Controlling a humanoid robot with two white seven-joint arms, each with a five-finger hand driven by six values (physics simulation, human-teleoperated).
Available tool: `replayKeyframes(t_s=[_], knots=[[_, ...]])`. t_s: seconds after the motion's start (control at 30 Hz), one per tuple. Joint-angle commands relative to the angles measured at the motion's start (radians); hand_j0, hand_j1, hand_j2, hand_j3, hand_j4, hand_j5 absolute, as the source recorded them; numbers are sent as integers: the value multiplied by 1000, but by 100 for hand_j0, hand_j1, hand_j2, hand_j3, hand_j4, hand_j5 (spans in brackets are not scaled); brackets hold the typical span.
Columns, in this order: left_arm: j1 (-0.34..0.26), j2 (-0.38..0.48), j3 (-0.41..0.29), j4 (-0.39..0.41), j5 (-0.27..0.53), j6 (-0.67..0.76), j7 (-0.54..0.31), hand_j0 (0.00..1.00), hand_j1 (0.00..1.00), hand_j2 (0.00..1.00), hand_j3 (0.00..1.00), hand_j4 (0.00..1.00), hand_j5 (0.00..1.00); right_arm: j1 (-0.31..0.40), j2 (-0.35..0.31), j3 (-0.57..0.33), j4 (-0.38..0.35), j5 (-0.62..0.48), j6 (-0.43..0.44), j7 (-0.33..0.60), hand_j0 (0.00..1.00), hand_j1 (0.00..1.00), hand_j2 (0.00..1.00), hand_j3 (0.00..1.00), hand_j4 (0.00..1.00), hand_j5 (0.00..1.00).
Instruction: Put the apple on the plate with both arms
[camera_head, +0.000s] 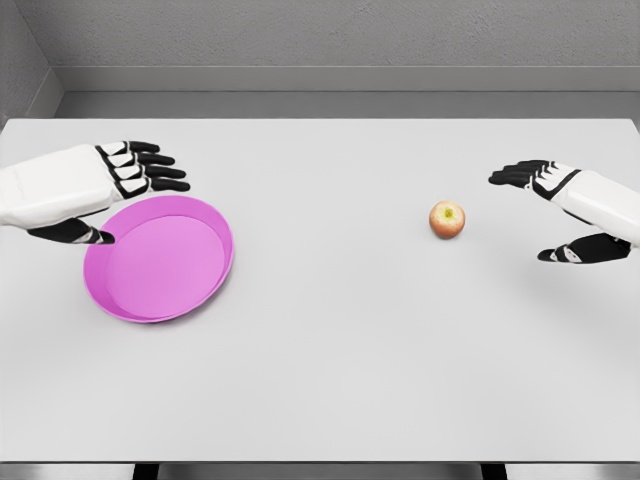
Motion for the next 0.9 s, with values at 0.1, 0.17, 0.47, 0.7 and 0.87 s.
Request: replayKeyframes(t_s=[0.1,0.17,0.47,0.7,0.87], knots=[[0,-4,1,0,7,1,-9,100,100,100,100,100,100,-8,-1,-2,-2,-7,3,0,100,100,100,100,100,100],[0,-4,-1,0,7,1,-9,100,100,100,100,100,100,-11,-1,-2,-1,-11,3,0,100,100,100,100,100,100],[-3,-20,-5,0,7,1,-36,100,100,100,100,100,100,-14,-41,96,41,-155,3,0,100,100,100,100,100,100],[-5,-32,-5,0,5,1,-50,100,100,100,100,100,100,-146,-41,266,145,-157,3,0,100,100,100,100,100,100],[-5,-49,-5,0,5,1,-75,100,100,100,100,100,100,-199,-41,357,146,-154,3,0,100,100,100,100,100,100]])
